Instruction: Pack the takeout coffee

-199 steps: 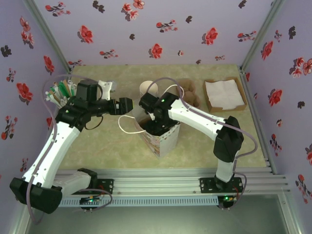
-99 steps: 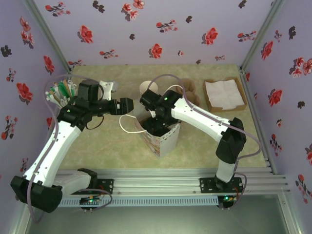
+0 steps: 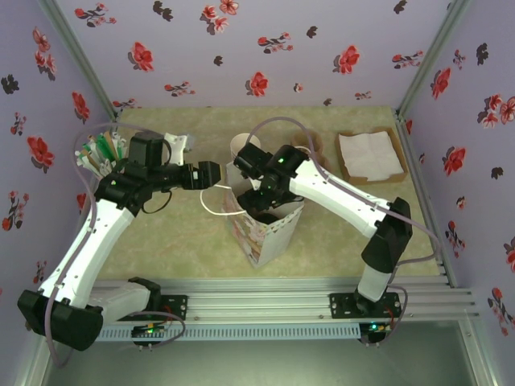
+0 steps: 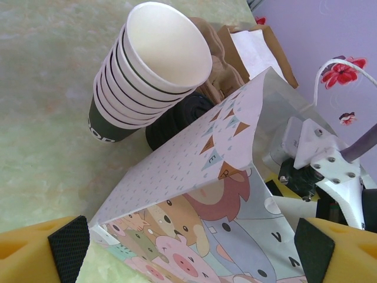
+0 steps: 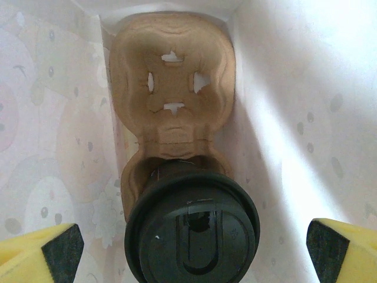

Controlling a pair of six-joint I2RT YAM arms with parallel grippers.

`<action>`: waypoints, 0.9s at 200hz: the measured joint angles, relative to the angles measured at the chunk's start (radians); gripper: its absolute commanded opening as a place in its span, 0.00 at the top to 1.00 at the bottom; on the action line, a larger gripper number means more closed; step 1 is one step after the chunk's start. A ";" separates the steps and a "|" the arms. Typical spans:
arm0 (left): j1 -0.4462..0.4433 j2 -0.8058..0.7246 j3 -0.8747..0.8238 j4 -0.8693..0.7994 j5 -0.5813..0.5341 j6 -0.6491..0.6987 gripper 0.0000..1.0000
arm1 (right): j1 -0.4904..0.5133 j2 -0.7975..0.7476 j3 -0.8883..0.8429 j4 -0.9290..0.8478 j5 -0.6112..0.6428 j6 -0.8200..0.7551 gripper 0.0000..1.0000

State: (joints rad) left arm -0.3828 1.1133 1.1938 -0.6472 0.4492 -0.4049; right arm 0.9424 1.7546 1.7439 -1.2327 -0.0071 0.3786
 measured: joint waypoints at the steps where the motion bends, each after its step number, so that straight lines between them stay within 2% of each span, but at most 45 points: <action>1: 0.000 0.000 0.000 0.000 0.000 0.000 0.07 | 0.000 -0.001 0.000 0.000 0.000 0.000 0.01; 180: 0.000 -0.002 -0.044 0.007 0.000 -0.004 0.07 | 0.005 -0.049 0.005 0.001 0.009 0.025 0.01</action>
State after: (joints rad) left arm -0.3828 1.1114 1.1496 -0.6399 0.4488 -0.4091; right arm 0.9474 1.7058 1.7493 -1.2320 0.0017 0.4034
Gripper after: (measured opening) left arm 0.930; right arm 0.992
